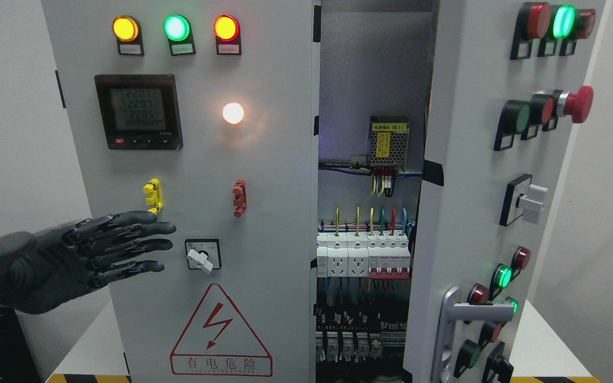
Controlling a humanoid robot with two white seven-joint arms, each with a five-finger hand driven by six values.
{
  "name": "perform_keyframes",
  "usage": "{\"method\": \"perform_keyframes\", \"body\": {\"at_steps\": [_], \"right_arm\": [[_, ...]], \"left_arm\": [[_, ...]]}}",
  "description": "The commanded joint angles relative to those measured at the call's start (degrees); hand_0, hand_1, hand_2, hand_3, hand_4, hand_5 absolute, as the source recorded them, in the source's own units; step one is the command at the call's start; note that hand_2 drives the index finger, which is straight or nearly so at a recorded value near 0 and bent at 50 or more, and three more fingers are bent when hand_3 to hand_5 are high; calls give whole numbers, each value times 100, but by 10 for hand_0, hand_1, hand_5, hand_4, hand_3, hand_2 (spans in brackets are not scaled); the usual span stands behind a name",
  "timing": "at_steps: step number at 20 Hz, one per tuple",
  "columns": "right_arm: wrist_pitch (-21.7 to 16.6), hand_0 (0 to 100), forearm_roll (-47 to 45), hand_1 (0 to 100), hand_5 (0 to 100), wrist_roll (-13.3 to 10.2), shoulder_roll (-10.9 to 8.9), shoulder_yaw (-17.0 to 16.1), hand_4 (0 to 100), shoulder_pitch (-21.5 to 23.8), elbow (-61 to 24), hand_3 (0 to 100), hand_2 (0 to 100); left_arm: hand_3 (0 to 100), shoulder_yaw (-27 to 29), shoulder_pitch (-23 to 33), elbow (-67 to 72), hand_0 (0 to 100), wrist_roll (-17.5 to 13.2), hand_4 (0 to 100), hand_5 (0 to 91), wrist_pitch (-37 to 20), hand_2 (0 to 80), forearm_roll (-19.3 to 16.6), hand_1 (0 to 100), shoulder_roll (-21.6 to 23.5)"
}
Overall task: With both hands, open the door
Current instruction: 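Reach the left hand toward the gap at the partly open door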
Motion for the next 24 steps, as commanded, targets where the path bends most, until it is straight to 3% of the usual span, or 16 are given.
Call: {"method": "perform_keyframes", "body": {"at_steps": [1,8,13,21,24], "right_arm": [[-3,120,-176,389,0,13,0,0,0,0,0,0,0],[-3,120,-176,389,0,13,0,0,0,0,0,0,0],[-3,120,-176,389,0,13,0,0,0,0,0,0,0],[-3,120,-176,389,0,13,0,0,0,0,0,0,0],[-3,120,-176,389,0,13,0,0,0,0,0,0,0]], "left_arm": [[0,-1173,-250,-133,120,-2,0,0,44,0,158,389,-381],[0,-1208,-478,-124,120,-2,0,0,79,0,167,389,-442],[0,-1217,-812,-116,120,7,0,0,685,0,281,389,-609],[0,-1190,-1067,-80,120,33,0,0,685,0,281,389,-1171],[0,-1182,-1199,-80,120,235,0,0,694,0,325,389,-1452]]}}
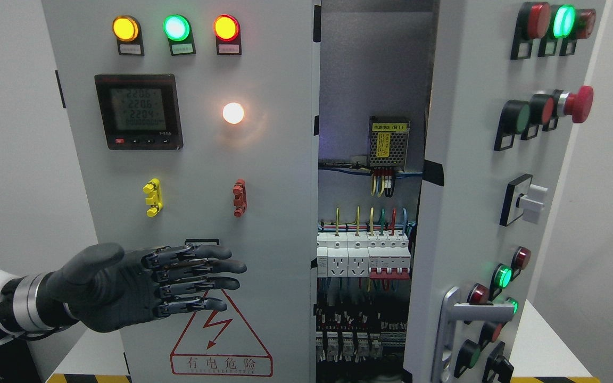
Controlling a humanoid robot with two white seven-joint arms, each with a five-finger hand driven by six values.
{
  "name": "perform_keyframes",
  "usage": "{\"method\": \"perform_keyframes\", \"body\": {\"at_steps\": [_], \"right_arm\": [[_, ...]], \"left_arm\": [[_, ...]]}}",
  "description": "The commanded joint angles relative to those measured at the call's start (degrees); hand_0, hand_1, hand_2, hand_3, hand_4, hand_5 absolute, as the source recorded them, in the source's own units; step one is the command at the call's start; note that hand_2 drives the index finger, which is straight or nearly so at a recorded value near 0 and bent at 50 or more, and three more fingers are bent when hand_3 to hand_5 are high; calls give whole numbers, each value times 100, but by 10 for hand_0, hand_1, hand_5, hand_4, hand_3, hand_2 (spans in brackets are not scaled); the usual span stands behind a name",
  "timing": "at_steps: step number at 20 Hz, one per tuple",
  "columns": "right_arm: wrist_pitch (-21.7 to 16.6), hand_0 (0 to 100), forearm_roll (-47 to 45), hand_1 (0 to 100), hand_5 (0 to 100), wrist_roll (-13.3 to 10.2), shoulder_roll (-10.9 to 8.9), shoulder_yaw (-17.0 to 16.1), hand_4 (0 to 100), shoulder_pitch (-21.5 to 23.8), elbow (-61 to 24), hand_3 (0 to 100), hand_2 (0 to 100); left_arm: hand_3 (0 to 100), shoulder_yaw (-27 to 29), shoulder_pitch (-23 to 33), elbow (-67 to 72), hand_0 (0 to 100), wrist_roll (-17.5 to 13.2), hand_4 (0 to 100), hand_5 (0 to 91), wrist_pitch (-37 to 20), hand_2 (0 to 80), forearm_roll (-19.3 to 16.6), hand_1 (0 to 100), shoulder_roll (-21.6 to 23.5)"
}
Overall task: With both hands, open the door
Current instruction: 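Reach the left hand toward the gap at the partly open door, then hook the left hand fingers behind the inner edge of the door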
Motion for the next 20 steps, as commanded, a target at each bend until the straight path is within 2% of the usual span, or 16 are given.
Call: {"method": "perform_keyframes", "body": {"at_steps": [1,5,7,14,20], "right_arm": [[-2,120,-176,389,0,12,0,0,0,0,0,0,0],[-2,120,-176,389,0,12,0,0,0,0,0,0,0],[-2,120,-176,389,0,12,0,0,0,0,0,0,0],[-2,120,-176,389,0,12,0,0,0,0,0,0,0],[-2,120,-176,389,0,12,0,0,0,0,0,0,0]], "left_arm": [[0,-122,-262,12,120,291,0,0,9,0,69,389,-760],[0,-104,-385,3,120,1099,0,0,9,0,104,389,-1244],[0,-43,-394,-14,120,1390,0,0,9,0,104,389,-1446],[0,98,-570,-32,120,1751,0,0,9,0,315,389,-2193],[0,423,-552,-6,120,2550,0,0,9,0,315,389,-2861]]}}
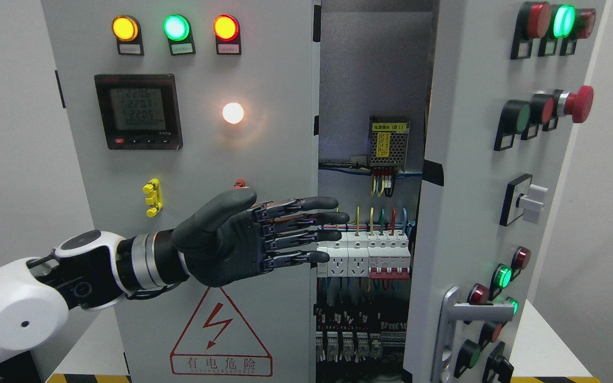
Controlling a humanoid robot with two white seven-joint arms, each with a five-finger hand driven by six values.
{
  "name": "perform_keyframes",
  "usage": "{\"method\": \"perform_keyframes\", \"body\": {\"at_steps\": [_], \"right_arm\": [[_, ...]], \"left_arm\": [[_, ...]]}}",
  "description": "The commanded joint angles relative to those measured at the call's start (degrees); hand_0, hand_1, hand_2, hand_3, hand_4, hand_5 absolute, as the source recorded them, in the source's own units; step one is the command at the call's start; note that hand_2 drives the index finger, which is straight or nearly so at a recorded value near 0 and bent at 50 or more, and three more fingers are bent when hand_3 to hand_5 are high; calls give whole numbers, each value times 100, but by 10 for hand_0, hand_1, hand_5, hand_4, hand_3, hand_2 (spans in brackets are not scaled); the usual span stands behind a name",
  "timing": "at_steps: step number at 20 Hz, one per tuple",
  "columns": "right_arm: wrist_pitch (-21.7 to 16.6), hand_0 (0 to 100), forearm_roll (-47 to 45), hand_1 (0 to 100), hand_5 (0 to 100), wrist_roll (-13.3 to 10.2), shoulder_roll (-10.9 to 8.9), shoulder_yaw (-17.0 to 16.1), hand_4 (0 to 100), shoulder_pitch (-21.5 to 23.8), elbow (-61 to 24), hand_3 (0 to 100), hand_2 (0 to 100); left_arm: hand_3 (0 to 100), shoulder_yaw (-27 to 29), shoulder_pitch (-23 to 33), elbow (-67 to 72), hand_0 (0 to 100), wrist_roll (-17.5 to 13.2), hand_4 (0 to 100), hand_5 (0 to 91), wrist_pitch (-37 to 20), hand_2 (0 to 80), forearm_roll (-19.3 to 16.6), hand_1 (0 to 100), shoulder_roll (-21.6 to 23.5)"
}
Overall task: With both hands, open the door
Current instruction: 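Hook the left hand fingers behind the inner edge of the door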
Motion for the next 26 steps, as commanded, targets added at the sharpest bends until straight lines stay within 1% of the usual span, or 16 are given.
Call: {"method": "perform_keyframes", "body": {"at_steps": [1,5,10,13,22,26], "right_arm": [[-2,120,-176,389,0,12,0,0,0,0,0,0,0],[-2,120,-176,389,0,12,0,0,0,0,0,0,0],[-2,120,-176,389,0,12,0,0,0,0,0,0,0],[-2,120,-176,389,0,12,0,0,0,0,0,0,0],[-2,120,-176,389,0,12,0,0,0,0,0,0,0],[-2,120,-176,389,0,12,0,0,0,0,0,0,0]], "left_arm": [[0,354,-24,6,120,375,0,0,-5,0,41,389,-1184],[0,381,-41,6,120,674,0,0,-5,0,49,389,-1430],[0,487,-24,6,120,903,0,0,-5,0,41,389,-1632],[0,478,2,6,120,921,0,0,-14,0,14,389,-1738],[0,408,3,-3,120,921,0,0,-14,0,-21,389,-1826],[0,337,-33,6,120,930,0,0,-5,0,-30,389,-1992]]}}
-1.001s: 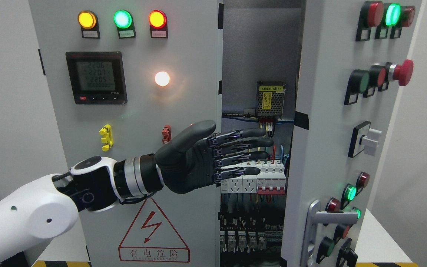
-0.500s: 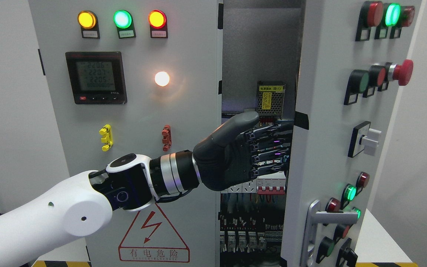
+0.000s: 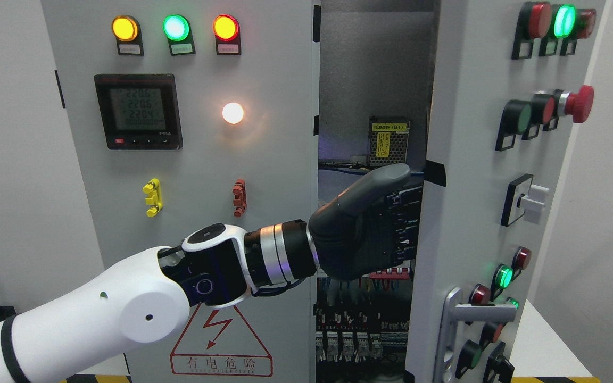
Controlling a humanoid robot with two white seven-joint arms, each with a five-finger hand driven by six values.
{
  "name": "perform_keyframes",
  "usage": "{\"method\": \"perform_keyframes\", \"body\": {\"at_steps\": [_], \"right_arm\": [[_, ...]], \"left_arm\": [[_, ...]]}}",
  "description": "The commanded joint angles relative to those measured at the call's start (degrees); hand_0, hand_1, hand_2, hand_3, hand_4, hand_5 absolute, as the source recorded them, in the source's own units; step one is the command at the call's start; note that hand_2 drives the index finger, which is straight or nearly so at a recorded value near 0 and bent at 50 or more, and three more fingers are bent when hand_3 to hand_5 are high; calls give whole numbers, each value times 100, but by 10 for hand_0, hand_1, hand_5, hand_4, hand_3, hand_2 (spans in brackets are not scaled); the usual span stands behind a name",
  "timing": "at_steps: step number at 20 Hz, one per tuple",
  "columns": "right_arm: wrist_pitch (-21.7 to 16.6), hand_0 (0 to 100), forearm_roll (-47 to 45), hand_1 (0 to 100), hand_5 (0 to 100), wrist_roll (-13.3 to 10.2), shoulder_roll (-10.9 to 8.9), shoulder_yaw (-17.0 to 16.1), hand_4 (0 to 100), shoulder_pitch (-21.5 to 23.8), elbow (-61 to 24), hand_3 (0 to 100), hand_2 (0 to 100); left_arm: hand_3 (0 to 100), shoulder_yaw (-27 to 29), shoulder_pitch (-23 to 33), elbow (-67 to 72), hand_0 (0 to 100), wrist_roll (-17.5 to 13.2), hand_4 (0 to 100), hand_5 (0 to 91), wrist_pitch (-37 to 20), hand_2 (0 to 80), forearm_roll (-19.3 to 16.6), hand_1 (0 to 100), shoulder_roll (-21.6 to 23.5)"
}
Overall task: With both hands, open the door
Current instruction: 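Hook the left hand fingers behind the inner edge of the door, then push the door outward with the left hand, swinging it wide open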
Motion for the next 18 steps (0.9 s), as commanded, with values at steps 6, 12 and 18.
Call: {"method": "perform_keyframes", "body": {"at_steps": [6,12,18], "right_arm": [[-2,120,-176,389,0,12,0,0,0,0,0,0,0],[-2,120,-176,389,0,12,0,0,0,0,0,0,0],[-2,120,-176,389,0,12,0,0,0,0,0,0,0]], "left_arm": [[0,-257,-172,29,120,299,0,0,7,0,-23,389,-794],[0,-390,-392,29,120,492,0,0,-10,0,-5,389,-1207],[0,-407,-497,64,120,861,0,0,-10,0,-23,389,-1611]]}}
